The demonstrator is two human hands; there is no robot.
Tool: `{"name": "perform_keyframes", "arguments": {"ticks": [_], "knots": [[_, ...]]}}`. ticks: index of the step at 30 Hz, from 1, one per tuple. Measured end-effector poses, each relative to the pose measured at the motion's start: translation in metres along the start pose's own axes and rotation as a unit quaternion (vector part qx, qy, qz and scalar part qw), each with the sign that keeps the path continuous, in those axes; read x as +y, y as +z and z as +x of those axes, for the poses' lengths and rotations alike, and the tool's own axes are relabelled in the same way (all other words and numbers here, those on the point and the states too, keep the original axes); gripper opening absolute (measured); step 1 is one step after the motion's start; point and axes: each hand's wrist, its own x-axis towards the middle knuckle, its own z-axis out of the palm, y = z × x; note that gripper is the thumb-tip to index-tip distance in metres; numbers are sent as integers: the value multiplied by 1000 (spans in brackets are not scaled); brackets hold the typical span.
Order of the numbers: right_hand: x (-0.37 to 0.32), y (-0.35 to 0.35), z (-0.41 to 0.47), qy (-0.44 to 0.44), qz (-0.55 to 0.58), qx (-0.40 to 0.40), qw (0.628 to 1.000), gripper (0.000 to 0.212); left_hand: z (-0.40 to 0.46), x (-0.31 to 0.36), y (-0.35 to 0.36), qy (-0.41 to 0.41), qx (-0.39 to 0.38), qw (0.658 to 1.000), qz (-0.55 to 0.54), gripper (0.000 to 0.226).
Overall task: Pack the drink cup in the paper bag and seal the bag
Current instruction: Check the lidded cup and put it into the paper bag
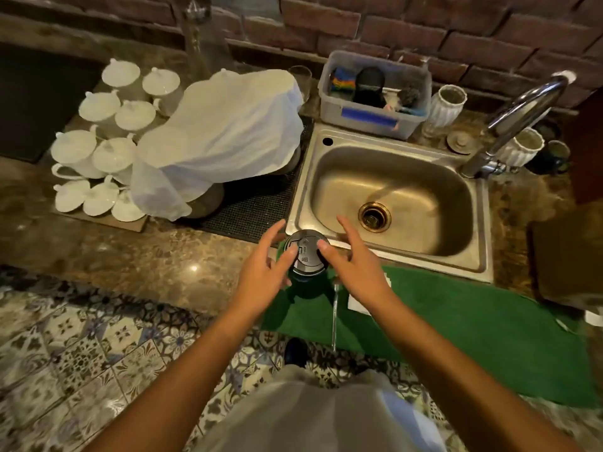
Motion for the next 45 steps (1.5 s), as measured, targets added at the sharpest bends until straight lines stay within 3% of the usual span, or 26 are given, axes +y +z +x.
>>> {"name": "perform_keyframes", "arguments": {"ticks": [6, 11, 17, 24, 39, 45], "knots": [[10, 16, -2, 56, 6, -43, 997, 61, -9, 5, 11, -48, -44, 998, -23, 51], [6, 15, -5, 87, 74, -60, 992, 41, -12, 6, 21, -75, -56, 993, -77, 51], [-17, -19, -21, 20, 99, -18, 995, 52, -19, 48, 22, -44, -45, 993, -104, 49], [-28, -81, -65, -56, 149, 70, 985, 48, -38, 114, 57, 28, -66, 992, -100, 50], [82, -289, -159, -139, 103, 85, 981, 78, -123, 194, 280, 93, -54, 989, -103, 40], [124, -362, -185, -136, 105, 105, 980, 89, -146, 219, 360, 109, -90, 985, -103, 41]]}}
